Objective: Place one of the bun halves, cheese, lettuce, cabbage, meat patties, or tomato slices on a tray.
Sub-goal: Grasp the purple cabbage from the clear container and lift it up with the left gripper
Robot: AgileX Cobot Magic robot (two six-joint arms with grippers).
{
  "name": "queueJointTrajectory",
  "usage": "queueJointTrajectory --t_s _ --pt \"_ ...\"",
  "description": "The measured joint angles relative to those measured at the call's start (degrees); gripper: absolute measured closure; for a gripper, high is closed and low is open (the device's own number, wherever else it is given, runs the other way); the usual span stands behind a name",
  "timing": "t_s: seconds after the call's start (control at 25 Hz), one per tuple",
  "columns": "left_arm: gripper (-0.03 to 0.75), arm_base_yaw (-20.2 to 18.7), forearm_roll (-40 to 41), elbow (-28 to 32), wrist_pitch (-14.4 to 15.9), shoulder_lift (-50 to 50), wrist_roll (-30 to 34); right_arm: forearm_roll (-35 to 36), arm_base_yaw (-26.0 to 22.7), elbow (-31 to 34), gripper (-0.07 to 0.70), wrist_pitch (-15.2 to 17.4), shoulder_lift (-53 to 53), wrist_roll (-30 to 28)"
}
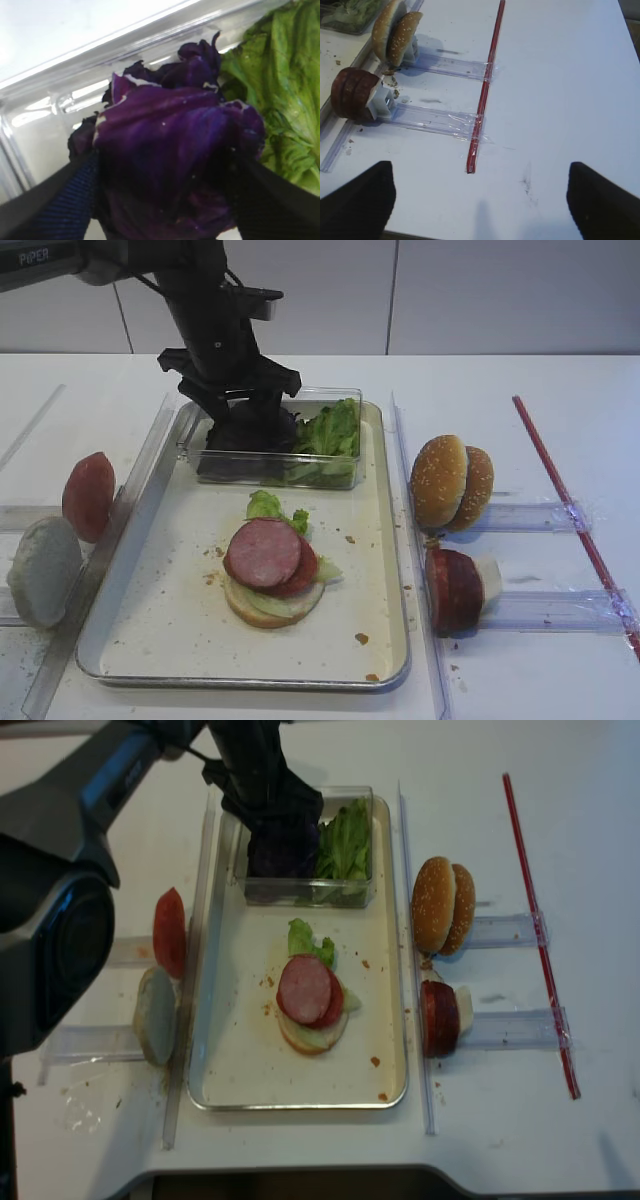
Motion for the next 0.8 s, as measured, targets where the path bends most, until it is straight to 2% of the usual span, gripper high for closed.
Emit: queueJointTrajectory --t_s 0.2,0.56,0.8 --pt "0.280 0.0 -0.7 -0.2 0.1 0.4 0.1 0.0 0.0 0.0 -0.062 0.0 0.0 0.0" --pt "0.516 0.0 -0.2 -0.5 0.7 0.8 0.1 0.0 0.0 0.0 -0.062 0.0 0.0 0.0" --pt "0.602 0.0 -0.3 -1.1 1.5 0.8 0.1 0.0 0.0 0.0 -0.062 0.0 0.0 0.0"
